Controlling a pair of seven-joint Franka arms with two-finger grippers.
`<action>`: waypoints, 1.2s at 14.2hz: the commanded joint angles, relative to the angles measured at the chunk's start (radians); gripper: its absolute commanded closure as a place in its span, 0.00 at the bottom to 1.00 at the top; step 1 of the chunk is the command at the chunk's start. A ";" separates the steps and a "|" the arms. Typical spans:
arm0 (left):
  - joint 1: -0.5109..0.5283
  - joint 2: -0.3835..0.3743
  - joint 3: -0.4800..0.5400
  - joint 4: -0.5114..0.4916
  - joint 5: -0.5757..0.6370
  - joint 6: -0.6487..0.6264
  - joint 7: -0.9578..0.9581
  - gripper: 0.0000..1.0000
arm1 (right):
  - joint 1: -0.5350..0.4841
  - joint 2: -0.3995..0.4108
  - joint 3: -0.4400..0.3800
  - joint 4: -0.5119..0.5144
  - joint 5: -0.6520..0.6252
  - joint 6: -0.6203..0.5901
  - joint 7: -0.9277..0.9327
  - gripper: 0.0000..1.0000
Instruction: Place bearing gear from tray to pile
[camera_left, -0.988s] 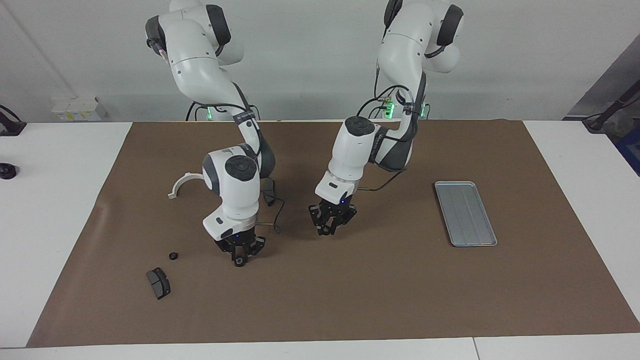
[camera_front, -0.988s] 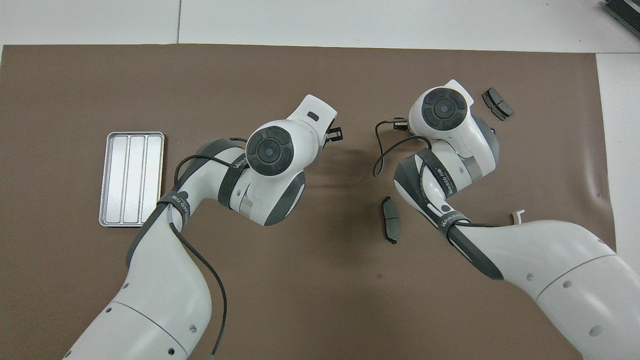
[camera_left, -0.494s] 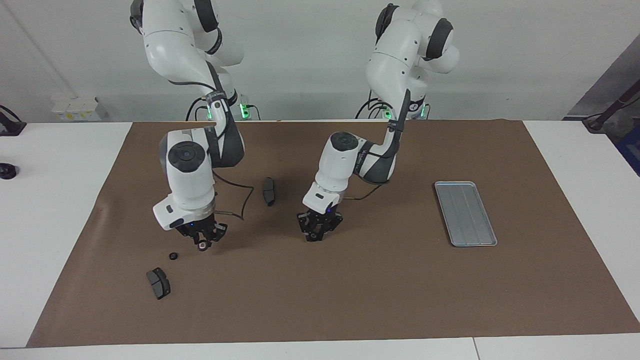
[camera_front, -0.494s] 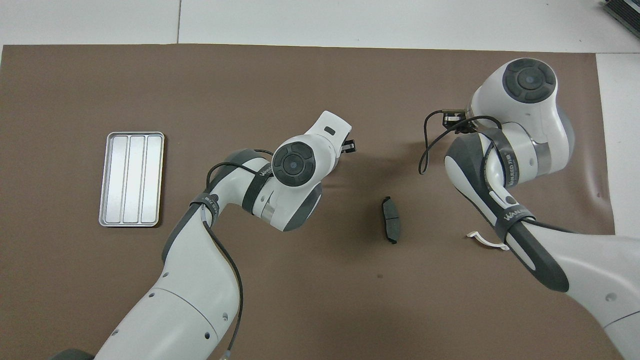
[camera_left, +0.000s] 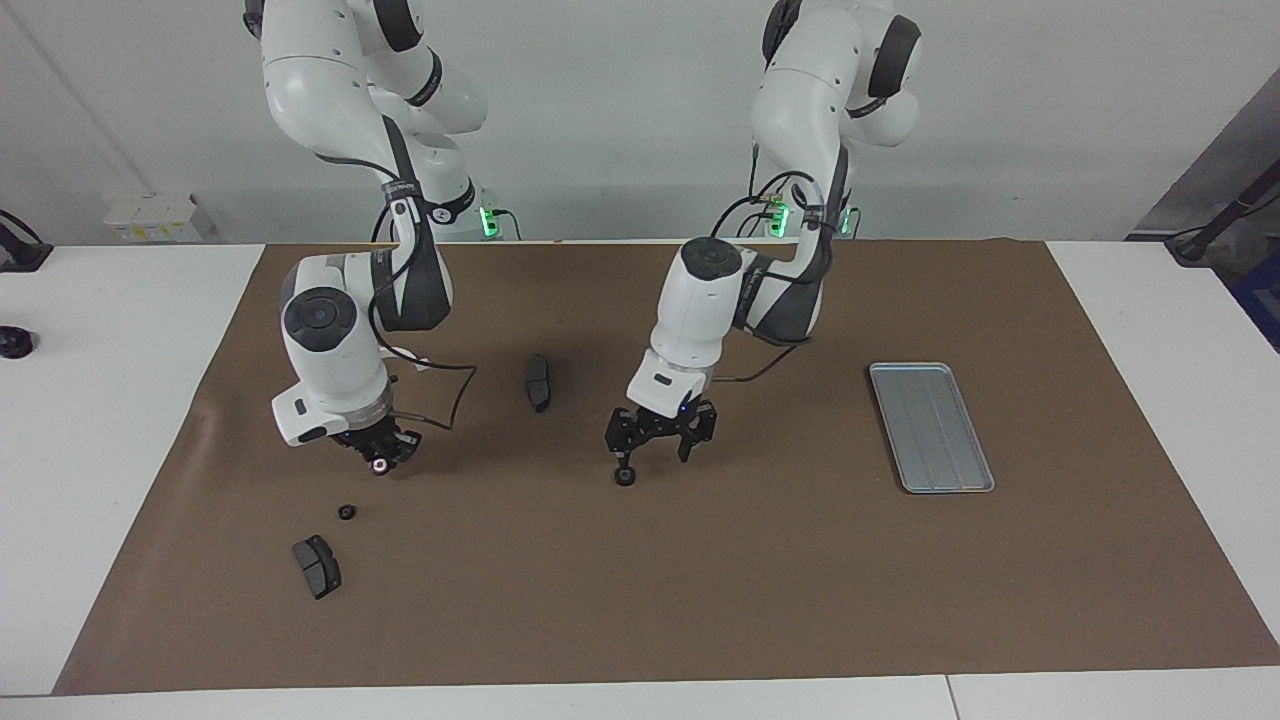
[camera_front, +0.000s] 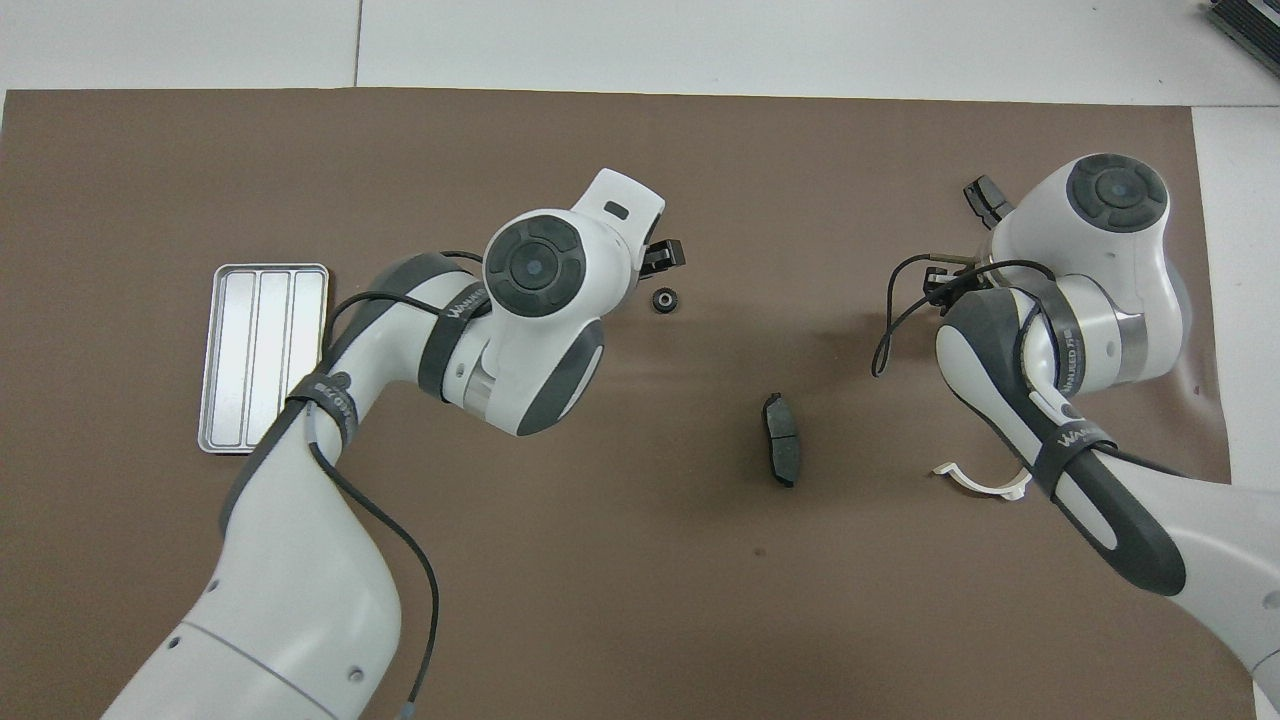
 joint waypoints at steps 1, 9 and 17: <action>0.108 -0.169 -0.007 -0.091 -0.009 -0.142 0.173 0.00 | -0.010 -0.061 0.016 -0.078 0.031 0.011 0.050 0.91; 0.480 -0.304 -0.008 -0.143 -0.020 -0.384 0.811 0.00 | 0.024 -0.064 0.019 -0.085 0.032 0.007 0.134 0.22; 0.529 -0.466 -0.017 -0.130 0.061 -0.548 0.941 0.00 | 0.119 -0.016 0.082 0.023 0.068 0.293 0.128 0.26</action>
